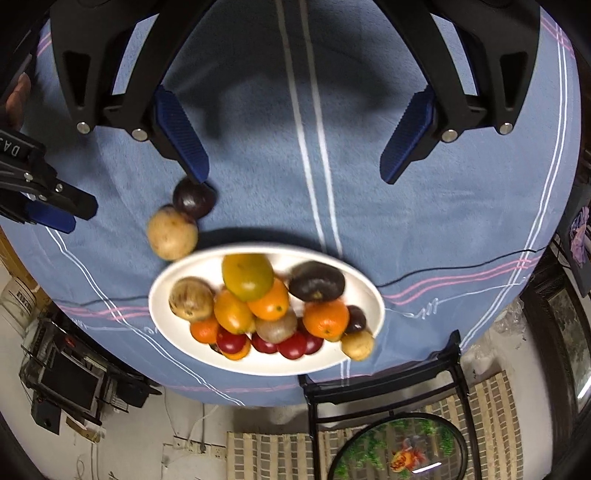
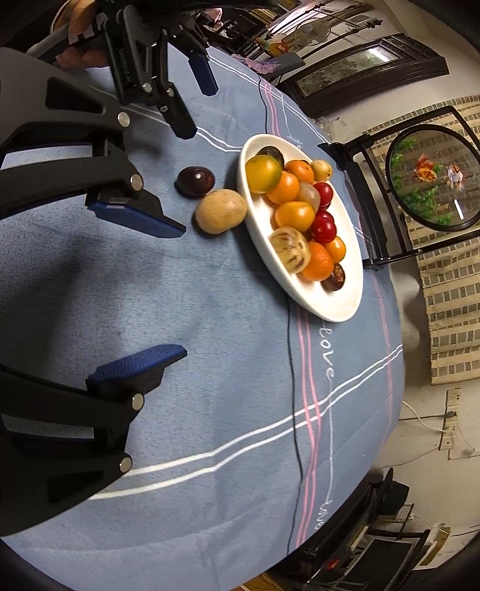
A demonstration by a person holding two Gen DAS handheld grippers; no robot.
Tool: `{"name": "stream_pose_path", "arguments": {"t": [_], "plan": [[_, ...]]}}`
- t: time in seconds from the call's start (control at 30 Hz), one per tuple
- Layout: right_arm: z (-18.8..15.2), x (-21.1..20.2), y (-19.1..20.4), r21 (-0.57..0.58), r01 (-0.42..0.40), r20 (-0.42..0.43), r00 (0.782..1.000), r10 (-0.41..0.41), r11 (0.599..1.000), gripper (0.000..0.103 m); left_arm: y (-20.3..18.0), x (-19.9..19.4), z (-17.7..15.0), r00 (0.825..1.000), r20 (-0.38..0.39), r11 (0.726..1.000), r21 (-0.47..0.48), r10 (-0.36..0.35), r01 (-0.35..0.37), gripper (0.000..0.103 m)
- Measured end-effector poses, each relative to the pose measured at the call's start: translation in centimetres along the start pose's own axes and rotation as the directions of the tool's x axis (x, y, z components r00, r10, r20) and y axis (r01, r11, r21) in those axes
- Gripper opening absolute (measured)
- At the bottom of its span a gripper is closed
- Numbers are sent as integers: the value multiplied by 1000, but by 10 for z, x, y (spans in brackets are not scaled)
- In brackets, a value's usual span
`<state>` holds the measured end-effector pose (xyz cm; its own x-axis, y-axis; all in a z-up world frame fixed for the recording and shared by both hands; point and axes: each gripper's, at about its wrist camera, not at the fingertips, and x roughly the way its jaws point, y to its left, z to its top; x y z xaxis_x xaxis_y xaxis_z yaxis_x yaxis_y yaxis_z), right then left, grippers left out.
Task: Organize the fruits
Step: 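Move both open tools back toward the last two fruits, then grasp a dark purple plum with the left tool while the right tool grasps a tan fruit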
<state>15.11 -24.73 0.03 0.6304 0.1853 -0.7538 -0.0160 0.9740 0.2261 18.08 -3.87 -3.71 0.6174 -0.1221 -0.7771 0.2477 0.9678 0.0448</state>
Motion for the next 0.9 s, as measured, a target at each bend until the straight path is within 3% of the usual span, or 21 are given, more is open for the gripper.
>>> {"name": "stream_pose_path", "arguments": {"t": [0.67, 0.73, 0.77, 0.83, 0.9], "plan": [[-4, 4, -5, 28, -49, -26, 998, 49, 998, 60, -43, 38, 17, 997, -73, 995, 92, -34, 40, 92], [-4, 5, -4, 22, -48, -29, 998, 48, 999, 60, -43, 41, 19, 995, -80, 995, 84, -55, 61, 71], [-4, 5, -3, 20, -47, -30, 998, 48, 999, 60, -43, 42, 20, 993, -84, 993, 80, -81, 88, 65], [-4, 6, -2, 13, -43, -35, 998, 44, 999, 60, -46, 40, 21, 988, -75, 985, 90, -137, 144, 31], [-4, 6, -1, 8, -41, -38, 998, 41, 999, 60, -51, 38, 18, 991, -68, 984, 133, -114, 122, 31]]}}
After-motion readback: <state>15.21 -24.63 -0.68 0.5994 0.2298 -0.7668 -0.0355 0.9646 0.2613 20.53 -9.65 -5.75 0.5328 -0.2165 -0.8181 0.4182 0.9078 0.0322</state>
